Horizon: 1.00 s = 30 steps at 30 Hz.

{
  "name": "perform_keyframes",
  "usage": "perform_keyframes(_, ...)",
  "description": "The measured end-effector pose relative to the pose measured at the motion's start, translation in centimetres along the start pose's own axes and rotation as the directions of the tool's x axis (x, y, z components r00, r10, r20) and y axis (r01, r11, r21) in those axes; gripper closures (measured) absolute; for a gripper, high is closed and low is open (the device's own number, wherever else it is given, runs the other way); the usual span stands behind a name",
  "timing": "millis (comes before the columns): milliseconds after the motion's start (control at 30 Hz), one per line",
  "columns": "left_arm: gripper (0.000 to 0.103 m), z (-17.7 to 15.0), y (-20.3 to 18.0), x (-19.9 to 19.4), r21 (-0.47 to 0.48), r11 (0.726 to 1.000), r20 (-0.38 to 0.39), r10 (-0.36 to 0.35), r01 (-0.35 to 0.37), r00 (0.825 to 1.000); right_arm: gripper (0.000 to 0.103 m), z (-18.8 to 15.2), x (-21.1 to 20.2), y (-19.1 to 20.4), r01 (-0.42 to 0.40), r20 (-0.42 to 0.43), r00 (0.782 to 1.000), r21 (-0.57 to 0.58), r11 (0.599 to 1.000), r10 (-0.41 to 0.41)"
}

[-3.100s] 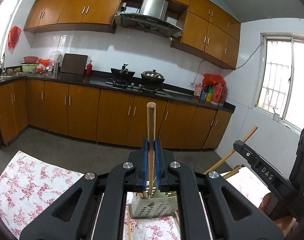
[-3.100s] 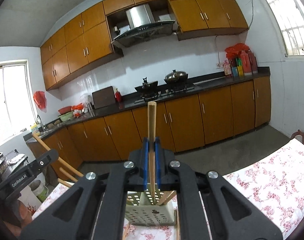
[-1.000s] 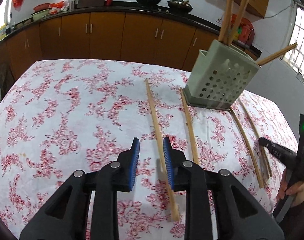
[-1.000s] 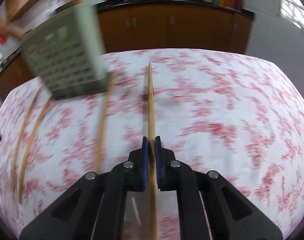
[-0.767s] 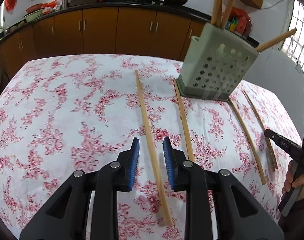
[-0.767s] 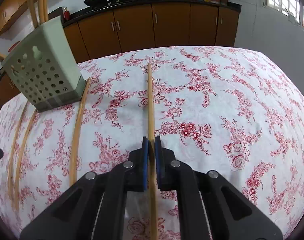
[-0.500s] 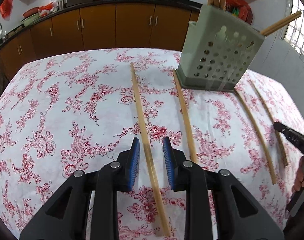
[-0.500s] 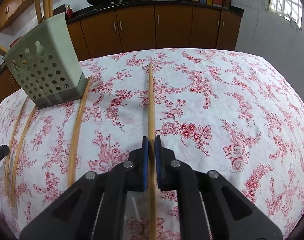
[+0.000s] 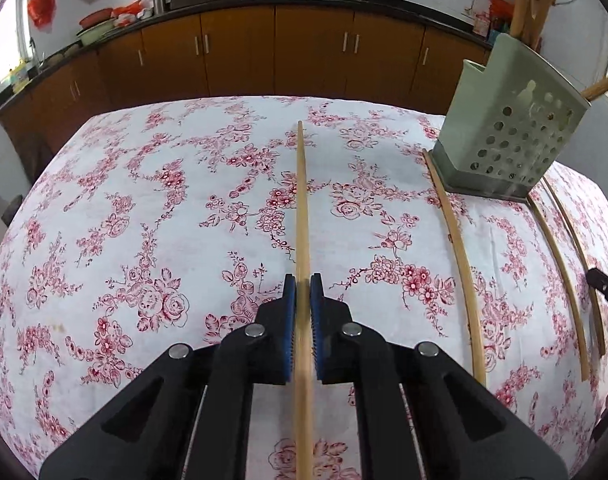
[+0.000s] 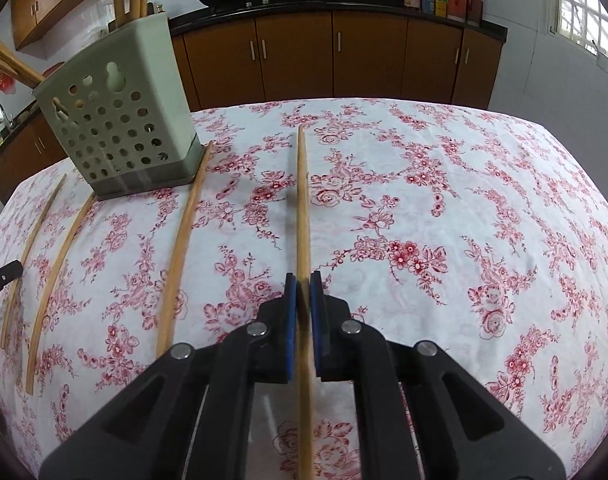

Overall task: Organize utensils
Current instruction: 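Close the left tool on its chopstick while the right tool closes on its chopstick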

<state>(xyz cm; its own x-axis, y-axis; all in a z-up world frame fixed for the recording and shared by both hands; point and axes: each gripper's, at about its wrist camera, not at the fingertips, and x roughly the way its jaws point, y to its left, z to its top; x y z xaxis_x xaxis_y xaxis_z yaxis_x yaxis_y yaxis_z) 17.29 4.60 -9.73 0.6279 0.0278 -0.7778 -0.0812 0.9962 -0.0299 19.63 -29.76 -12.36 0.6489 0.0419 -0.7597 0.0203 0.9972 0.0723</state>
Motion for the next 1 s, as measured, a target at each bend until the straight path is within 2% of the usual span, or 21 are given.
perform_keyframes(100, 0.094, -0.3, -0.2, -0.1, 0.013, 1.000, 0.011, 0.011, -0.012, 1.000, 0.095, 0.0, 0.0, -0.1, -0.006, -0.001, 1.000, 0.007, 1.000, 0.006)
perform_keyframes(633, 0.093, -0.3, 1.0, -0.4, -0.031, 0.999, 0.014, -0.043, 0.043, 0.999, 0.095, 0.1, 0.0, -0.1, -0.004, -0.002, 1.000, 0.006, 1.000, 0.004)
perform_keyframes(1000, 0.093, -0.2, 0.9, -0.4, -0.034, 0.998, 0.014, -0.045, 0.045, 0.999, 0.095, 0.1, 0.0, 0.0, -0.004, -0.002, 1.000, 0.006, 1.000, 0.004)
